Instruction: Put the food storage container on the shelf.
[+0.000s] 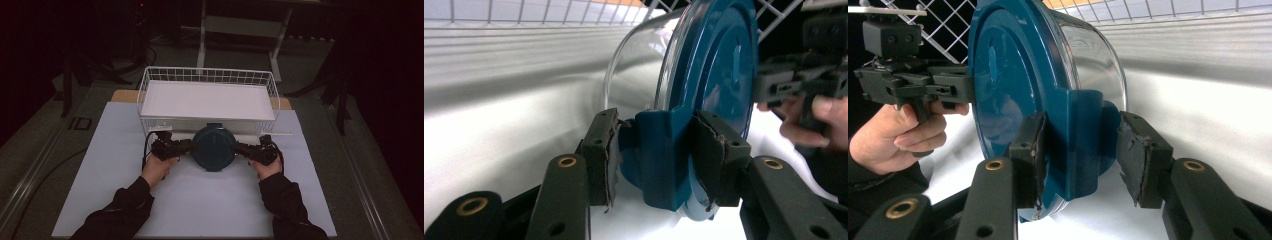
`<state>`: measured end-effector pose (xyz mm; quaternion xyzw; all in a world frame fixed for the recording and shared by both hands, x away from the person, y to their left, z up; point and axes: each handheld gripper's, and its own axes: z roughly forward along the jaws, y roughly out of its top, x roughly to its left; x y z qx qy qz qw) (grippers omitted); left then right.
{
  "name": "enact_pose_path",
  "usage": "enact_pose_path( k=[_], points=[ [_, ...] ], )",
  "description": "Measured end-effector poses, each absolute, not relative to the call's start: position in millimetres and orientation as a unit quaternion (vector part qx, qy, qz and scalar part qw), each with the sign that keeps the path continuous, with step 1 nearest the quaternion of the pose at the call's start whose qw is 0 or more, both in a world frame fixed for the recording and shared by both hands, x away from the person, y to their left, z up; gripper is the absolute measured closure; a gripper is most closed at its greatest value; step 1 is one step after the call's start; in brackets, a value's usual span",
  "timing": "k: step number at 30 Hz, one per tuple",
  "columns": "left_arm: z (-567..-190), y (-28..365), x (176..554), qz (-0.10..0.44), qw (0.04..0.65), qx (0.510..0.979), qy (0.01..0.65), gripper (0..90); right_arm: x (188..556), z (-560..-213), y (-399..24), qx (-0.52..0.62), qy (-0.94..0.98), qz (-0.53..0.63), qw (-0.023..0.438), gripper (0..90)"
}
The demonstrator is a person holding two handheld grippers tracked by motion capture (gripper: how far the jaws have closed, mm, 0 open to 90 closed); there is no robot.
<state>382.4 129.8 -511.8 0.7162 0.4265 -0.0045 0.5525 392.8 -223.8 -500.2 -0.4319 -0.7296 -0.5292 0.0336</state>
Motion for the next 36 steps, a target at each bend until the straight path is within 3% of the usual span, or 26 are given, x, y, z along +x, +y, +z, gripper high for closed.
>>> enact_pose_path(
  k=[6,12,16,21,24,36],
  points=[
    [-511,129,385,-0.003,0.554,0.714,0.429,54.5,397,-503,-226,-0.441,-0.723,-0.53,0.047,55.4],
    [-517,128,386,-0.006,0.565,0.697,0.441,52.6,396,-498,-220,-0.438,-0.735,-0.517,-0.006,56.3],
    [-516,127,386,0.027,0.561,0.699,0.442,50.4,397,-499,-217,-0.443,-0.732,-0.517,-0.018,52.9],
    [-517,130,389,0.023,0.566,0.691,0.45,48.6,398,-501,-213,-0.451,-0.719,-0.527,-0.032,50.2],
    [-518,129,391,0.028,0.568,0.685,0.455,45.0,398,-500,-211,-0.453,-0.72,-0.524,-0.043,50.1],
    [-513,126,394,0.081,0.554,0.692,0.457,44.6,402,-498,-204,-0.463,-0.714,-0.521,-0.067,51.7]
  ],
)
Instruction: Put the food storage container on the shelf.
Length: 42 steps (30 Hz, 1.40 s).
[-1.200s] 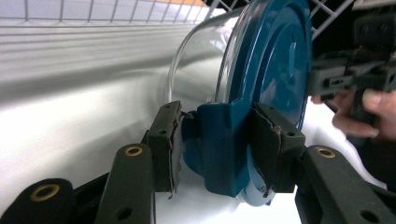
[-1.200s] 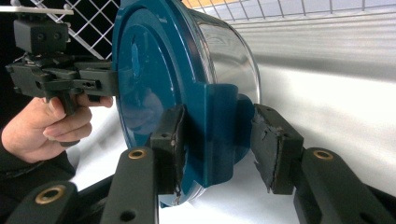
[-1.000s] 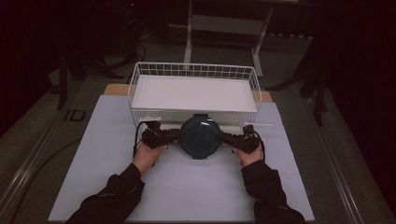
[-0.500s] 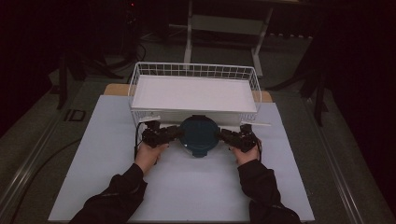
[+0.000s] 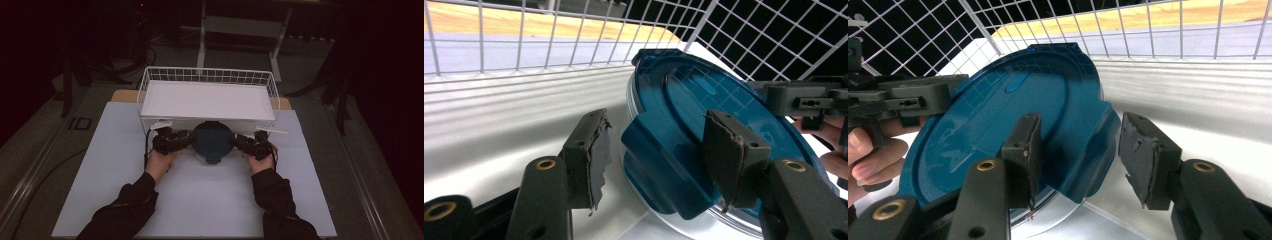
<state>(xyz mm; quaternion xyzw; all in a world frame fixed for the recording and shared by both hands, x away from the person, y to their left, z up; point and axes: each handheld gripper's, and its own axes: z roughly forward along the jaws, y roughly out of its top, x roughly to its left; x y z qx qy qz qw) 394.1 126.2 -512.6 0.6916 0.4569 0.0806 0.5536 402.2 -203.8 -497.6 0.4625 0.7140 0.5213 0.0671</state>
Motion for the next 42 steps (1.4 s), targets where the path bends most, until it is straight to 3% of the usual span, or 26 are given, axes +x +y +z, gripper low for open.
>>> enact_pose_path(
  k=[2,12,21,31,33,35,42],
  points=[
    [-511,128,393,0.092,0.561,0.697,0.437,41.2,399,-496,-203,0.456,0.718,0.52,0.078,49.6],
    [-505,132,375,0.035,0.576,0.708,0.407,1.4,383,-484,-207,0.444,0.72,0.527,0.082,44.8],
    [-490,135,344,0.018,0.571,0.726,0.384,0.1,352,-474,-197,0.422,0.739,0.52,0.075,46.7],
    [-468,138,310,0.023,0.567,0.747,0.347,0.1,321,-474,-180,0.402,0.754,0.516,0.049,65.2],
    [-466,140,303,0.031,0.568,0.749,0.34,0.1,317,-478,-174,0.392,0.764,0.511,0.043,74.3],
    [-465,142,297,0.04,0.566,0.754,0.332,0.1,314,-481,-169,0.384,0.771,0.507,0.036,88.7],
    [-473,150,277,0.048,0.562,0.758,0.328,0.1,315,-496,-146,0.367,0.802,0.471,0.035,90.0]
  ],
)
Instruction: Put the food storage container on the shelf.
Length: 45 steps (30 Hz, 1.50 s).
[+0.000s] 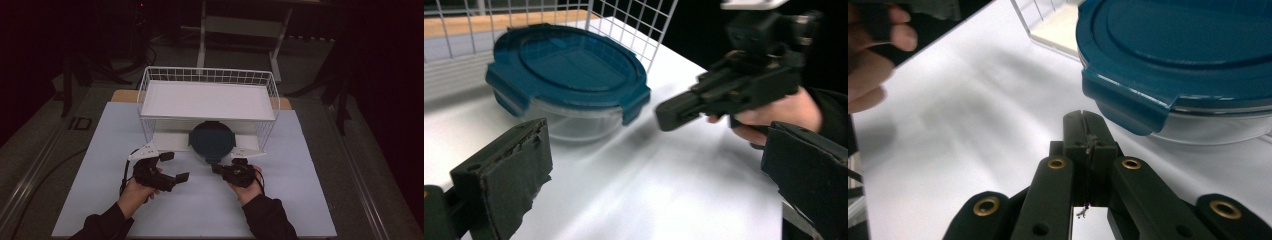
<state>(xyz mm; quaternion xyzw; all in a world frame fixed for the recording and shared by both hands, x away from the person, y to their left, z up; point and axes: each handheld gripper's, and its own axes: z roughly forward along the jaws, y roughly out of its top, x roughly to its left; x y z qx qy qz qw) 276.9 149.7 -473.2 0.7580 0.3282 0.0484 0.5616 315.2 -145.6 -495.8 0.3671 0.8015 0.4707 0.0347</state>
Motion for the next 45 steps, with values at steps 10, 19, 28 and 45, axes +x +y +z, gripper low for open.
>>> enact_pose_path(
  k=[10,19,28,45],
  points=[
    [-488,157,266,0.057,0.563,0.753,0.336,0.1,335,-507,-143,0.385,0.801,0.455,0.053,90.0],
    [-489,156,268,0.064,0.564,0.753,0.334,0.1,348,-508,-139,0.395,0.792,0.461,0.061,90.0],
    [-492,157,267,0.064,0.563,0.753,0.336,0.1,367,-508,-133,0.404,0.785,0.465,0.071,90.0],
    [-489,155,262,0.067,0.564,0.757,0.323,0.1,364,-501,-133,0.403,0.778,0.476,0.071,84.8]
  ],
)
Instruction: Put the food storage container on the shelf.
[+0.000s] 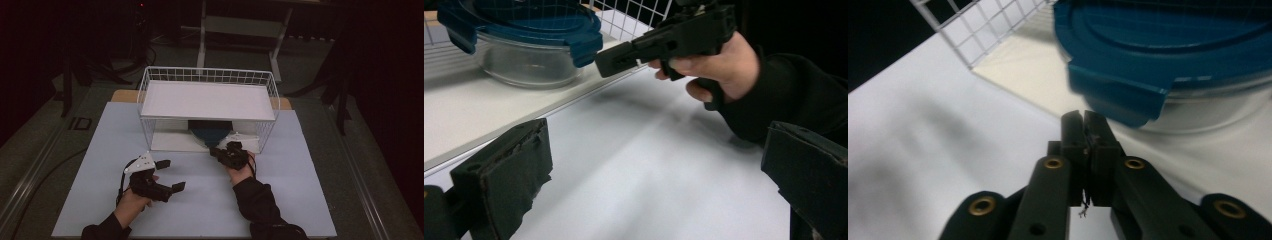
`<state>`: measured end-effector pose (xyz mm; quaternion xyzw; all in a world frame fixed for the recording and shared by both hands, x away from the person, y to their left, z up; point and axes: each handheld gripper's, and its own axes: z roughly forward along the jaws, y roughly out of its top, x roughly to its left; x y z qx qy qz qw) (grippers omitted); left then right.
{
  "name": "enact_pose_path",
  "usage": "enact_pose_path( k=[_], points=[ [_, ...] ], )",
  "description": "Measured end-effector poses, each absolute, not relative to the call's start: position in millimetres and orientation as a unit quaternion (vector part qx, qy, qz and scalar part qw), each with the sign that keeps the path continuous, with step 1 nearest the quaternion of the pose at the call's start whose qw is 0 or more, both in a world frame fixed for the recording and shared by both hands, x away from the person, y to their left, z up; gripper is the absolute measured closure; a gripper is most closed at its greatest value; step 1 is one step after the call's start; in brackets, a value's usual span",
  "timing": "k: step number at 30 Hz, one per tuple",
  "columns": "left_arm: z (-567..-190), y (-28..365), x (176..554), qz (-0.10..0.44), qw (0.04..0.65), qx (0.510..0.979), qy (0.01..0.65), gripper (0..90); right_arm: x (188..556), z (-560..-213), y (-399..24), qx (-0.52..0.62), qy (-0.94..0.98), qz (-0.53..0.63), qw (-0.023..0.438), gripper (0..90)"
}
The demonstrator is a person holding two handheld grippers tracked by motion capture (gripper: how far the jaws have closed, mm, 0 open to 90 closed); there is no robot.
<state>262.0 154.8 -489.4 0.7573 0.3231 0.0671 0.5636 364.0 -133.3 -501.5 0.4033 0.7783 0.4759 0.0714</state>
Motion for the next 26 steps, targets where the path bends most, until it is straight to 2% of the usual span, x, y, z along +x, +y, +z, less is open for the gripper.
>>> enact_pose_path(
  k=[7,10,11,12,15,19,26],
  points=[
    [-485,152,256,0.073,0.565,0.762,0.308,0.1,330,-496,-148,0.384,0.786,0.48,0.07,75.6],
    [-485,151,255,0.071,0.567,0.762,0.305,0.1,311,-498,-158,0.375,0.786,0.487,0.065,60.2],
    [-485,151,255,0.071,0.567,0.762,0.305,0.1,311,-498,-158,0.375,0.786,0.487,0.065,60.2],
    [-485,150,255,0.07,0.568,0.762,0.304,0.1,301,-500,-162,0.368,0.788,0.488,0.072,46.8],
    [-486,151,255,0.07,0.569,0.762,0.302,0.1,291,-502,-167,0.359,0.792,0.488,0.077,31.2],
    [-486,151,254,0.068,0.572,0.76,0.302,0.1,281,-505,-176,0.359,0.79,0.493,0.064,17.8],
    [-487,152,254,0.065,0.574,0.759,0.301,0.1,274,-514,-181,0.36,0.798,0.479,0.069,17.3]
  ],
)
